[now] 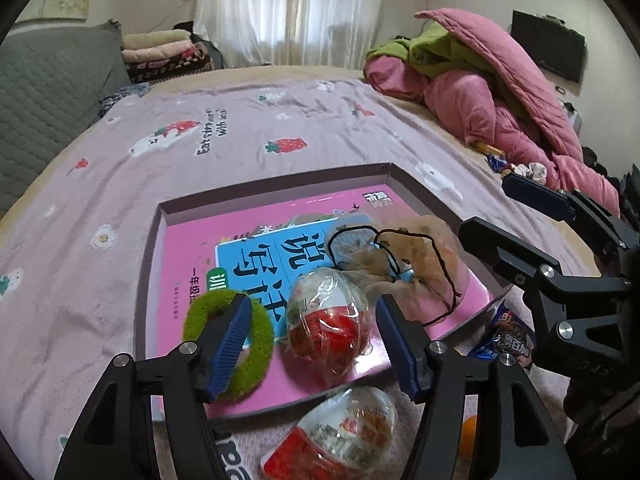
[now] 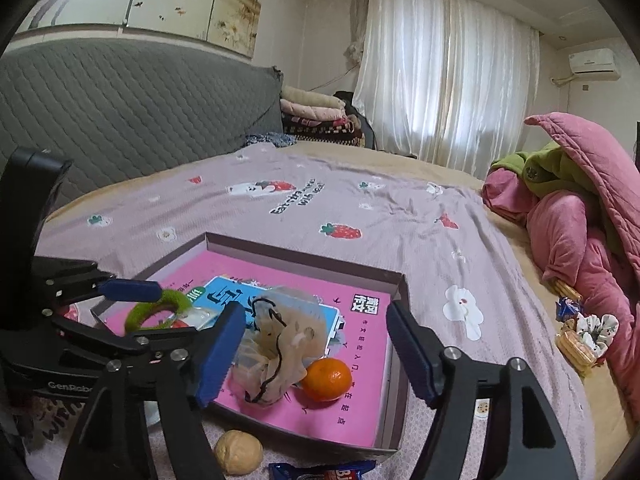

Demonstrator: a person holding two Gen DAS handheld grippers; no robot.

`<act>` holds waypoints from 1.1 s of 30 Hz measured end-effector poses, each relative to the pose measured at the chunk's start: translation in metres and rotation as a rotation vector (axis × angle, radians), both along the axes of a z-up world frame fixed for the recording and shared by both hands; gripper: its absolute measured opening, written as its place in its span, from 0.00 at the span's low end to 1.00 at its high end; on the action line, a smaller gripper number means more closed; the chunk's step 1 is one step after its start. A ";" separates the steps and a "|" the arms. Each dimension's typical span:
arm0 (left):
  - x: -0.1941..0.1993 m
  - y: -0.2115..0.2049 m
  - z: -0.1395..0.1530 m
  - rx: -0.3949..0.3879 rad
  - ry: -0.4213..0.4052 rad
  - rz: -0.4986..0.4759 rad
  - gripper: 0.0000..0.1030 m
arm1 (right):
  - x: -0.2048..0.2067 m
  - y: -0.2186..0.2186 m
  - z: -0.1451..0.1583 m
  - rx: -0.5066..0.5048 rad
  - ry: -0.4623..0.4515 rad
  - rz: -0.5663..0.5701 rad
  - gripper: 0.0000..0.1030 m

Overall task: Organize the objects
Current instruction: 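Open the left tool to release the egg into the tray while the right tool releases the pouch, then withdraw both tools from the tray toward the loose items on the sheet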

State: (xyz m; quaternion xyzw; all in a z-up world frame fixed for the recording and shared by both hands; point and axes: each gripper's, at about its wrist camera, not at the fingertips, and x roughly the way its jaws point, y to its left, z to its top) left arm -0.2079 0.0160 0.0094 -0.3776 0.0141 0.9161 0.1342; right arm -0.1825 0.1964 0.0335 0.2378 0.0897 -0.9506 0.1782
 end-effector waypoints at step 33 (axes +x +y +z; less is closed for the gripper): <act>0.069 -0.011 0.031 -0.010 0.041 0.202 0.73 | 0.024 0.005 0.016 -0.054 -0.014 0.043 0.79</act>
